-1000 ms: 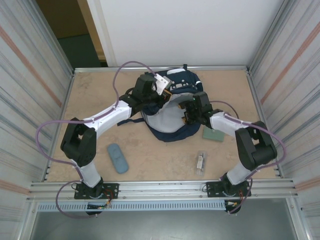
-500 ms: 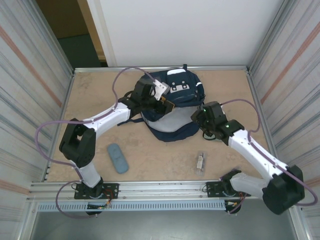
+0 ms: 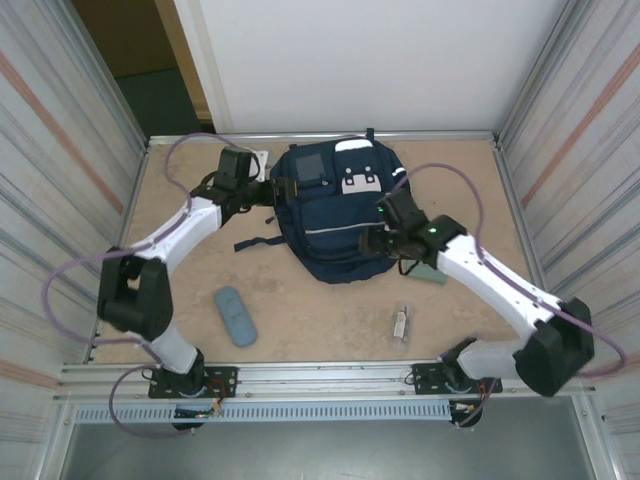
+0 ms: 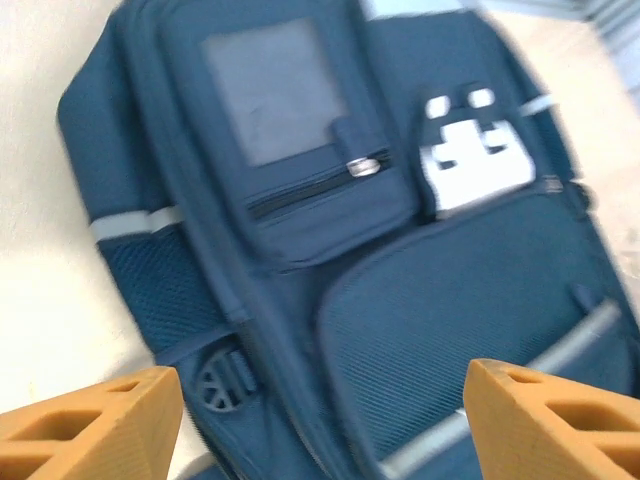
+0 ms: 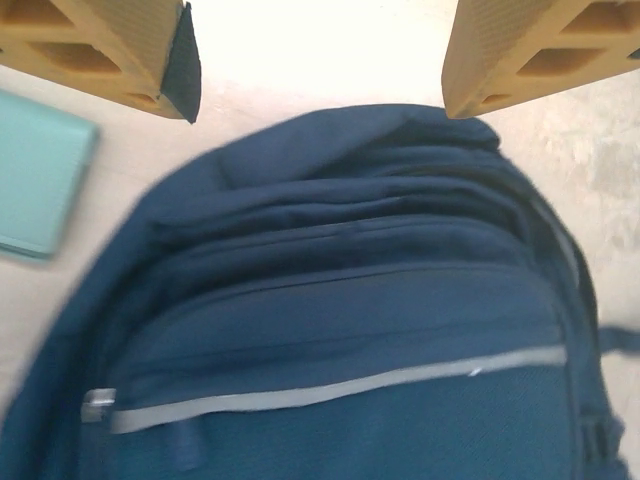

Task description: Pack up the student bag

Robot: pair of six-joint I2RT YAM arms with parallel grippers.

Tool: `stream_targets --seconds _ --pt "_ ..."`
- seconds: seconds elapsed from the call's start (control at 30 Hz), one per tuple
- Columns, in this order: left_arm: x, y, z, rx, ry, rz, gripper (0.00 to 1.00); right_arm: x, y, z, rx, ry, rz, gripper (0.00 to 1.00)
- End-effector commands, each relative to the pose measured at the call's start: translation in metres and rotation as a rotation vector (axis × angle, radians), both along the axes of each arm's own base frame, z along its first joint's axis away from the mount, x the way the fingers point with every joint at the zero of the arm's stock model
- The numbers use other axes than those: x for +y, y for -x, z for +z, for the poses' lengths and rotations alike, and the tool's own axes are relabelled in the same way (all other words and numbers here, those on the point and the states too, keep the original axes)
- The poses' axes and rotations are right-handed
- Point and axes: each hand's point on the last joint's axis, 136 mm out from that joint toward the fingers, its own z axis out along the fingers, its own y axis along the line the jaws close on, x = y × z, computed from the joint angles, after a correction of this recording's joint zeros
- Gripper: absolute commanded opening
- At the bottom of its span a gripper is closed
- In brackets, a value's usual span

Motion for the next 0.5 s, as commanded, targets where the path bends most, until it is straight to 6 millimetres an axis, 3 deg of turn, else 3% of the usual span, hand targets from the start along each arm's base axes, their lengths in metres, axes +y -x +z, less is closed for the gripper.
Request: stream_targets --seconds 0.0,0.2,0.27,0.3,0.33,0.47 --pt "0.019 -0.018 -0.046 0.207 0.099 0.131 0.73 0.024 0.001 -0.018 0.034 0.045 0.132 0.64" --pt "0.013 -0.051 -0.087 0.289 0.144 0.131 0.71 0.041 -0.009 -0.058 0.116 0.050 0.151 0.62" --pt "0.012 -0.056 -0.099 0.305 0.154 0.143 0.65 0.040 -0.009 -0.070 0.149 0.058 0.155 0.61" --pt "0.010 -0.058 -0.098 0.298 0.165 0.141 0.60 0.037 -0.010 -0.076 0.167 0.061 0.151 0.60" --pt "0.009 -0.058 -0.114 0.331 0.164 0.145 0.53 0.035 -0.011 -0.081 0.180 0.058 0.145 0.58" --pt "0.009 -0.050 -0.123 0.343 0.203 0.134 0.11 0.032 -0.024 -0.096 0.220 0.009 0.126 0.48"
